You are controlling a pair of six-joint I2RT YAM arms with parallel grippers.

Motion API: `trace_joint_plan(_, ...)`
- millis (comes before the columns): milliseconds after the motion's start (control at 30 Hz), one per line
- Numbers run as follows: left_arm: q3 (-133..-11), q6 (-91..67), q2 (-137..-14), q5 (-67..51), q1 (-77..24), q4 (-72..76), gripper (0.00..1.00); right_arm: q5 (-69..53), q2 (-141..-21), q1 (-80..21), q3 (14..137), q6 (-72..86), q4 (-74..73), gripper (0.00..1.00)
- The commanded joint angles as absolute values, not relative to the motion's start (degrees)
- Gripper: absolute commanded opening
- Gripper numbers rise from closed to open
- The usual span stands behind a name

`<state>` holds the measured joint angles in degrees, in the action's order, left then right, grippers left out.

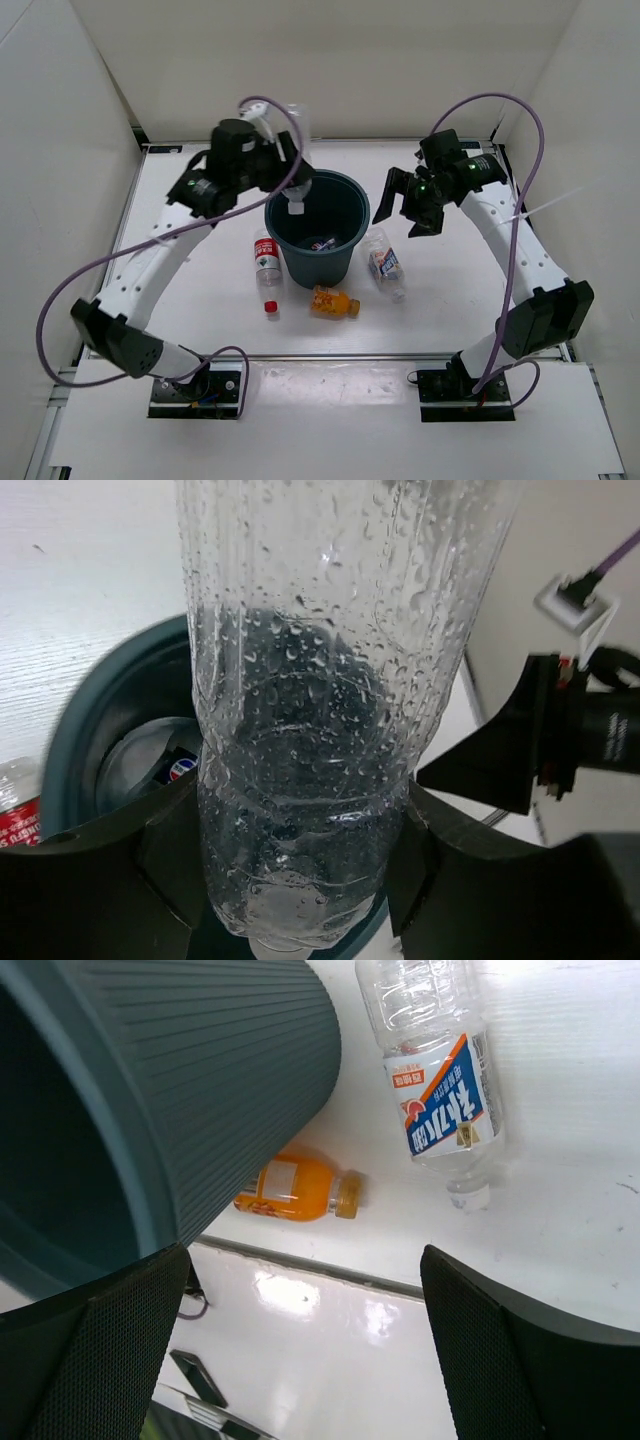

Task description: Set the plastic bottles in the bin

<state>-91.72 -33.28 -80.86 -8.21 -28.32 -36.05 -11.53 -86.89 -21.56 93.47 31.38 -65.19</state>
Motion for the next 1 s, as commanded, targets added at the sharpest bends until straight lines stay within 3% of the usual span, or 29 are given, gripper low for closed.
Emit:
trace_joint_plan(0,-96.1,-25.8,-81.0,-4.5,-33.2,-36.2,0.63,-14.4,-86.0,-20.5,90.5,32.3,-61.0,1.00)
trace_joint_plan(33,-96.6,-24.9,-81.0,-0.7,-33.8,-36.2,0.74,-14.4,-87.1,-20.5,89.8,31.6,-61.0,1.00)
trace_joint_plan(67,-97.9,-23.7,-80.3,0.9,-34.4,-36.2,0.99,-13.5,-88.2,-20.5,89.3,31.0,-62.0,1.00)
trace_joint_plan(100,-98.6,-20.9,-80.3,2.4,-35.5,-36.2,1.00,-10.5,-90.5,-21.0,88.8,30.5,-62.0,1.00)
trace_joint_plan(300,-98.6,-14.3,-78.7,4.3,-35.5,-36.2,1.00,-4.4,-96.2,-22.1,85.8,28.8,-59.2,1.00)
trace_joint_plan(533,-99.1,-20.3,-73.5,9.8,-35.5,-36.2,1.00,2.5,-101.9,-22.1,80.0,26.5,-53.8,1.00)
trace_joint_plan(733,-89.8,-23.0,-66.1,15.8,-33.6,-35.7,1.00,2.3,-110.0,-22.1,78.9,25.9,-51.2,1.00)
trace_joint_plan(867,-84.1,-24.9,-61.0,15.3,-30.0,-34.4,1.00,0.5,-110.7,-21.6,78.9,25.9,-50.7,0.85)
trace_joint_plan(900,-83.1,-25.6,-60.0,14.6,-29.4,-33.6,1.00,0.5,-110.7,-21.6,78.9,25.9,-50.7,0.74)
trace_joint_plan(967,-80.3,-27.5,-57.7,13.8,-28.9,-33.6,1.00,0.0,-110.0,-21.1,78.9,25.9,-50.7,0.63)
